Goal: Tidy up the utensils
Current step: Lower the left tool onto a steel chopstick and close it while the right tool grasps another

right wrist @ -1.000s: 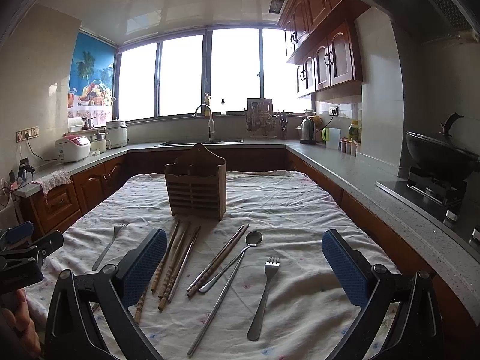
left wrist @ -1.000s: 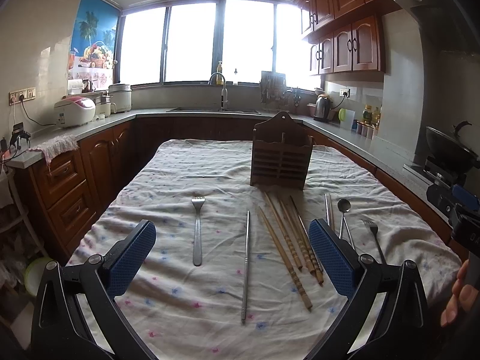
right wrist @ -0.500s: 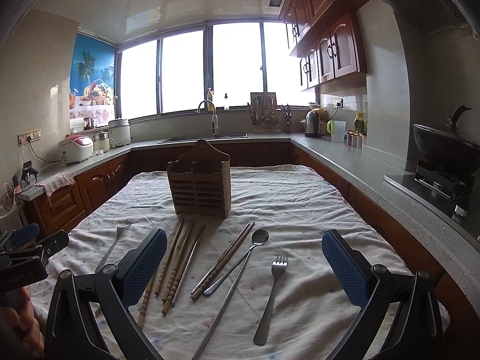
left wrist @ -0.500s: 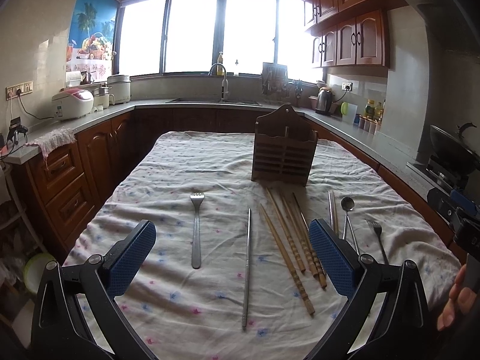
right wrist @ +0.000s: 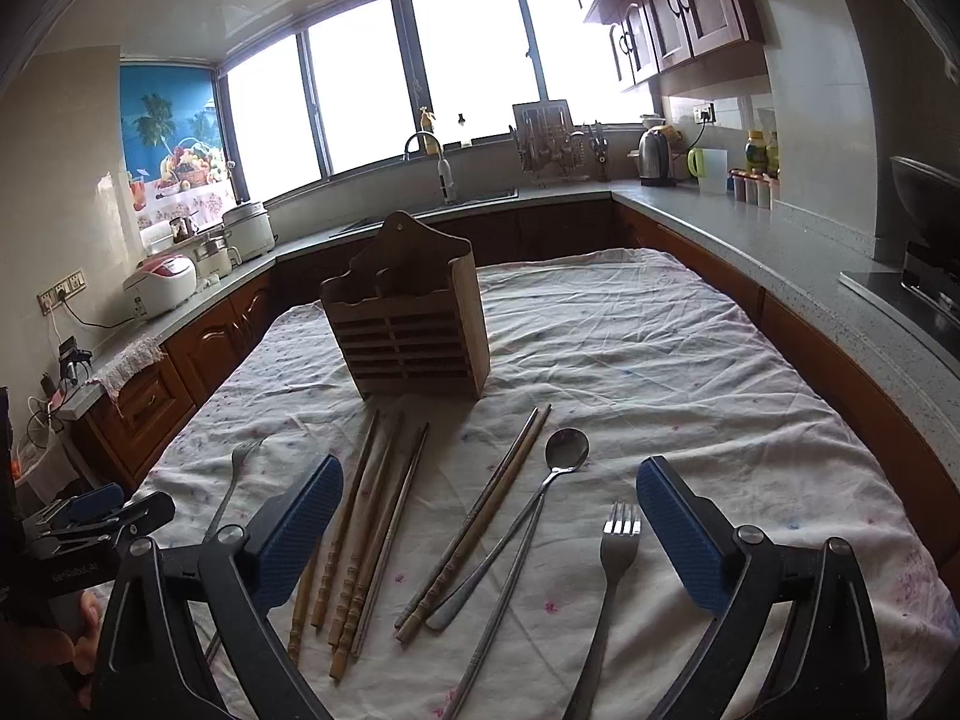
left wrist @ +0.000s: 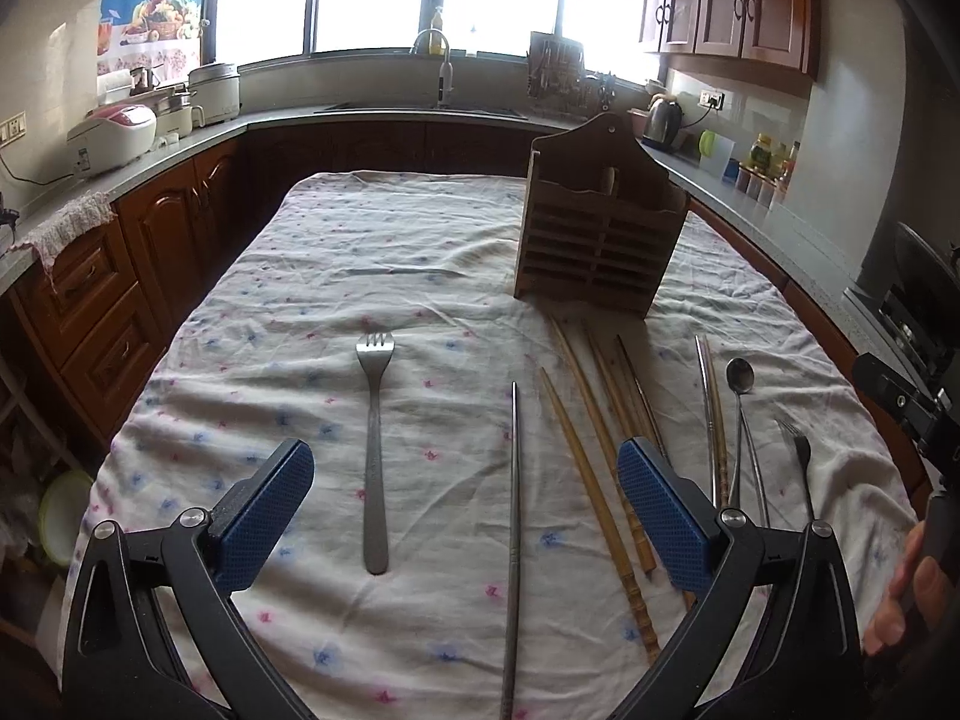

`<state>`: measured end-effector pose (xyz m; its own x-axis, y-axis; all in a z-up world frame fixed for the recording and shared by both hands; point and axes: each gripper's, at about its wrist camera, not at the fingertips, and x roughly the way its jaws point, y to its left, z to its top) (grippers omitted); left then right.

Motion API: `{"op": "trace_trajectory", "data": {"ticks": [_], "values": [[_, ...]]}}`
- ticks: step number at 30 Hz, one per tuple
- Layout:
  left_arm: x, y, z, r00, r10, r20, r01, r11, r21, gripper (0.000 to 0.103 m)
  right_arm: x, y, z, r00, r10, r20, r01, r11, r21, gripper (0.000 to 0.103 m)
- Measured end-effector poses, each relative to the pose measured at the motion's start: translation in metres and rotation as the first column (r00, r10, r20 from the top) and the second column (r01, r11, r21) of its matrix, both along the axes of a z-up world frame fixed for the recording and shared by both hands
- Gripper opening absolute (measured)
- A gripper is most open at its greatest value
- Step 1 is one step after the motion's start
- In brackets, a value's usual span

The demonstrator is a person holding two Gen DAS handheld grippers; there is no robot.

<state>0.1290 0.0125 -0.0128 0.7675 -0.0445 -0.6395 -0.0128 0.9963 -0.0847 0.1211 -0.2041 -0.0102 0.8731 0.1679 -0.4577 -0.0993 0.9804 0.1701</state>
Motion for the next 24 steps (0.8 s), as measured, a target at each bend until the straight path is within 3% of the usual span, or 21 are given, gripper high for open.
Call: {"op": "trace_trajectory", "data": {"ticks": [3,8,17,24], "values": [[0.016,-0.007,-0.005,0.999,-0.029,-0.04,0.029,0.999,0.017,0.096,0.02,0.004,-0.006,0.999,0.024,-0.047,-0.023,0.999,0.027,0.088],[0.044,-0.011,-0.018,0.99,-0.06,-0.126,0.061,0.998,0.007,0.079,0.054,0.016,-0.018,0.988,0.076,-0.132,-0.069,0.996,0.058,0.061],[0.08,-0.016,-0.041,0.966,-0.099,-0.238,0.099,0.995,-0.012,0.061,0.114,0.044,-0.049,0.939,0.171,-0.3,-0.145,0.984,0.108,0.026],[0.102,-0.014,-0.056,0.948,-0.119,-0.296,0.113,0.993,-0.038,0.05,0.147,0.064,-0.07,0.903,0.191,-0.384,-0.17,0.981,0.088,0.017]]}}
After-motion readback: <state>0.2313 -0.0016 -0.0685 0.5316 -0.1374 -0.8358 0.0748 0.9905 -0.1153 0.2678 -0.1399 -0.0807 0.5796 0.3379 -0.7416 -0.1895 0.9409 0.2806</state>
